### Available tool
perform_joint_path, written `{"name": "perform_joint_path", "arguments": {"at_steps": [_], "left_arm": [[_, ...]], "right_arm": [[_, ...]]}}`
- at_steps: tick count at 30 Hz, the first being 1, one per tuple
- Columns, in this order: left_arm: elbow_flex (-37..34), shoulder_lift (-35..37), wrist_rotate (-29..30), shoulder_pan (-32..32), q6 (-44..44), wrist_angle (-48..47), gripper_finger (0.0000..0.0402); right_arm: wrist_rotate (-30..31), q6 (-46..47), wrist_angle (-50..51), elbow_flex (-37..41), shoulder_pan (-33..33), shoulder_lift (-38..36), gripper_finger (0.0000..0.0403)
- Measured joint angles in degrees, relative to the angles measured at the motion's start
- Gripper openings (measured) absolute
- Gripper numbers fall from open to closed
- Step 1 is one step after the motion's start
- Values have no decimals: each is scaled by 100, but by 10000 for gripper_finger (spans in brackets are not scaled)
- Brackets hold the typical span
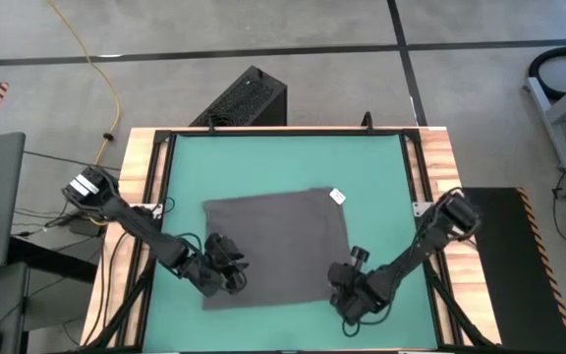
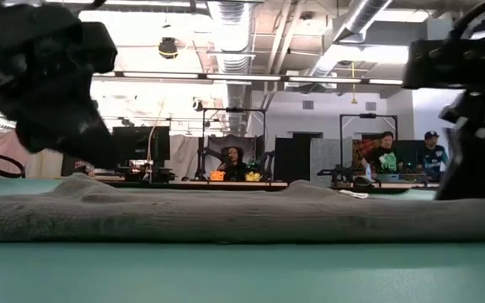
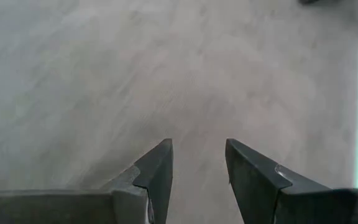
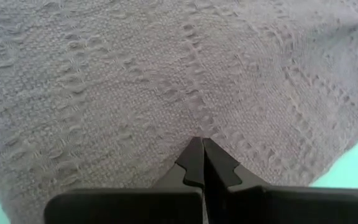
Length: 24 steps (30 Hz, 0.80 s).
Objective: Roll towel
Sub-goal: Roll the gray towel
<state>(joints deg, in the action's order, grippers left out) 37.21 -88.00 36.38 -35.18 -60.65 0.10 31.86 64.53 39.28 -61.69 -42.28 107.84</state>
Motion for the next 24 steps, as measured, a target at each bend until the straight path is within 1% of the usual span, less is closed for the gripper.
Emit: {"name": "perform_joint_path", "arguments": {"at_steps": [3,6,7,9,11,13,15,16,19,21,22,24], "left_arm": [[6,-128,99,-58,-129,279,137],[176,-91,323,-127,194,565,137],[267,-56,405,-151,337,599,137],[444,-40,481,-212,605,692,137],[584,-88,290,-281,1000,894,137],[740,-246,145,-333,1341,1132,137],[898,-437,152,-390,1521,1111,137],[979,-530,167,-396,1594,1084,137],[1183,-777,190,-396,1737,1106,137],[1302,-955,175,-394,1802,1109,137],[1359,-1052,119,-395,1816,1112,137],[1463,-1240,-18,-396,1845,1093,137]], "right_arm": [[270,10,361,-176,-223,-107,16],[1103,-211,911,-540,-453,-348,16],[1258,-337,1035,-652,-507,-419,17],[1278,-784,1075,-810,-570,-516,22],[986,-1274,831,-963,-621,-550,36],[643,-1733,437,-1089,-709,-545,66],[264,-1919,246,-1170,-763,-467,108],[166,-1937,236,-1194,-793,-426,134],[142,-1884,243,-1236,-845,-310,219],[93,-1873,155,-1246,-842,-200,266],[47,-1919,115,-1248,-854,-123,282],[-46,-2018,79,-1250,-864,81,298]]}}
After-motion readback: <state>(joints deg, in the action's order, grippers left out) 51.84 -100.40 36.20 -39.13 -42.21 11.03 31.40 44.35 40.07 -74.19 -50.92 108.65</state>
